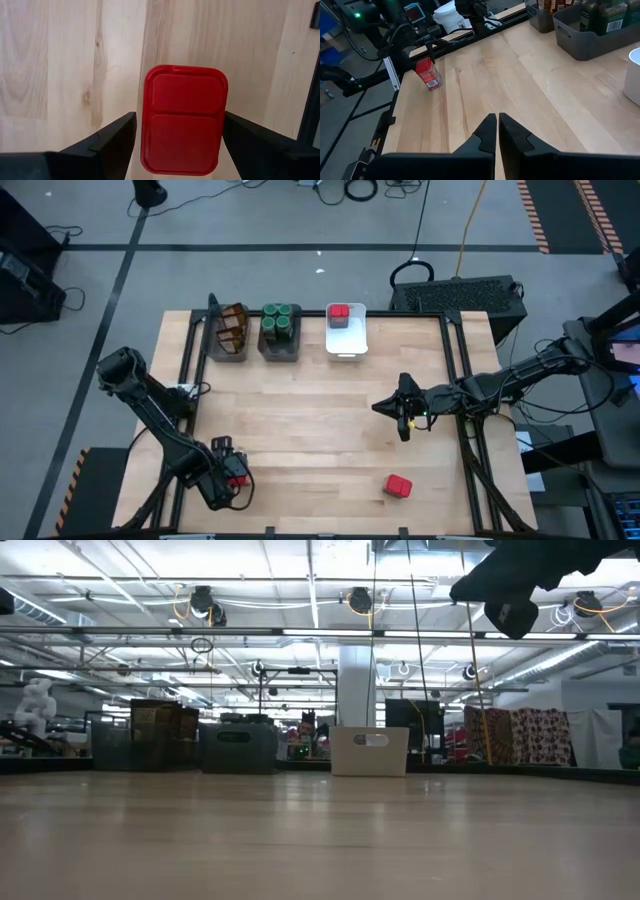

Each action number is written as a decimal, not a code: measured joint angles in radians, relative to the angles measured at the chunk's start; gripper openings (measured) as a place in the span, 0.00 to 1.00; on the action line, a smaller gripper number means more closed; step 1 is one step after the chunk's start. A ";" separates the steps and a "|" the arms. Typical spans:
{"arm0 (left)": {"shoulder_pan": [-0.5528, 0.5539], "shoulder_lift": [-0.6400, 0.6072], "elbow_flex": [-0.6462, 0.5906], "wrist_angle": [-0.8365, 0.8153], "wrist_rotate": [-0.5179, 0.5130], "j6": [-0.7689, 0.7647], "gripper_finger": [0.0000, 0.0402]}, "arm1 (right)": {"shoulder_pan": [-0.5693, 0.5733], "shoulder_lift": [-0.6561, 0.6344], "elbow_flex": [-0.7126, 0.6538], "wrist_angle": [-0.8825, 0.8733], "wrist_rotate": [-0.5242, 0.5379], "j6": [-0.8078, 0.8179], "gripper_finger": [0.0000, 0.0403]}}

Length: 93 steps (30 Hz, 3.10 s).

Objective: Sort spices by type
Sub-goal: Put the left red seasoning can into the white bin

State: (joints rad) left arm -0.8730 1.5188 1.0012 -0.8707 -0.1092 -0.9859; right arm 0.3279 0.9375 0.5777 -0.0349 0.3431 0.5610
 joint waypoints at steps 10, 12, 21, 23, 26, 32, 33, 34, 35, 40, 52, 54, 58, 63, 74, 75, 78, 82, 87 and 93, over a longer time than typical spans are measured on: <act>0.001 0.023 -0.009 0.003 0.005 -0.001 0.71 | 0.000 0.000 0.000 -0.001 0.000 -0.022 0.00; 0.001 0.033 -0.010 0.010 0.015 -0.002 0.71 | 0.000 0.000 0.000 -0.001 0.000 -0.023 0.00; 0.001 0.038 -0.009 0.051 0.031 -0.002 0.62 | 0.000 0.000 0.000 -0.002 0.000 -0.024 0.00; 0.003 0.038 -0.009 0.051 0.038 -0.002 0.56 | 0.000 0.000 0.000 -0.006 0.000 -0.027 0.00; 0.012 0.038 -0.006 0.050 0.057 -0.003 0.55 | 0.000 0.000 0.000 -0.015 0.000 -0.027 0.00; 0.058 0.038 0.052 0.038 0.064 0.042 0.55 | 0.000 0.000 0.000 -0.055 -0.002 -0.027 0.00; 0.073 0.038 0.069 0.028 0.063 0.063 0.55 | 0.000 0.000 0.000 -0.061 -0.002 -0.027 0.00; 0.089 0.038 0.088 0.013 0.064 0.083 0.55 | 0.000 0.000 0.000 -0.067 -0.003 -0.028 0.00; 0.108 0.038 0.109 -0.001 0.063 0.105 0.55 | 0.000 0.000 0.000 -0.073 -0.003 -0.030 0.00; 0.233 0.037 0.227 -0.039 0.055 0.236 0.55 | 0.000 0.000 0.000 -0.076 -0.005 -0.074 0.00; 0.635 0.037 0.457 -0.023 -0.010 0.506 0.55 | -0.011 0.000 0.000 -0.050 -0.001 -0.196 0.00; 0.703 0.037 0.478 -0.011 -0.011 0.568 0.55 | -0.026 0.000 0.000 -0.025 -0.001 -0.209 0.00; 0.836 0.037 0.503 0.062 -0.011 0.694 0.55 | -0.082 0.000 0.000 0.019 -0.001 -0.210 0.00; 1.006 0.045 0.506 0.156 0.038 0.873 0.55 | -0.191 0.000 0.000 0.063 -0.006 -0.231 0.00; 1.313 0.187 0.506 0.358 0.301 1.161 0.55 | -0.472 0.034 0.110 -0.018 -0.072 -0.273 0.00; 1.329 0.204 0.507 0.369 0.311 1.181 0.55 | -0.497 0.044 0.121 -0.016 -0.092 -0.270 0.00; 1.370 0.271 0.556 0.377 0.350 1.231 0.55 | -0.559 0.075 0.138 -0.019 -0.159 -0.245 0.00; 1.397 0.386 0.686 0.341 0.425 1.239 0.55 | -0.614 0.118 0.153 -0.017 -0.195 -0.233 0.00; 1.401 0.517 0.843 0.241 0.436 1.321 0.55 | -0.660 0.154 0.154 -0.020 -0.209 -0.213 0.00; 1.403 0.599 0.918 0.206 0.412 1.390 0.55 | -0.676 0.162 0.154 -0.019 -0.240 -0.210 0.00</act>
State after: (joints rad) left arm 0.5305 2.1175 1.9192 -0.6651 0.3028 0.4043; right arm -0.3481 1.0996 0.7319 -0.0544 0.1031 0.3508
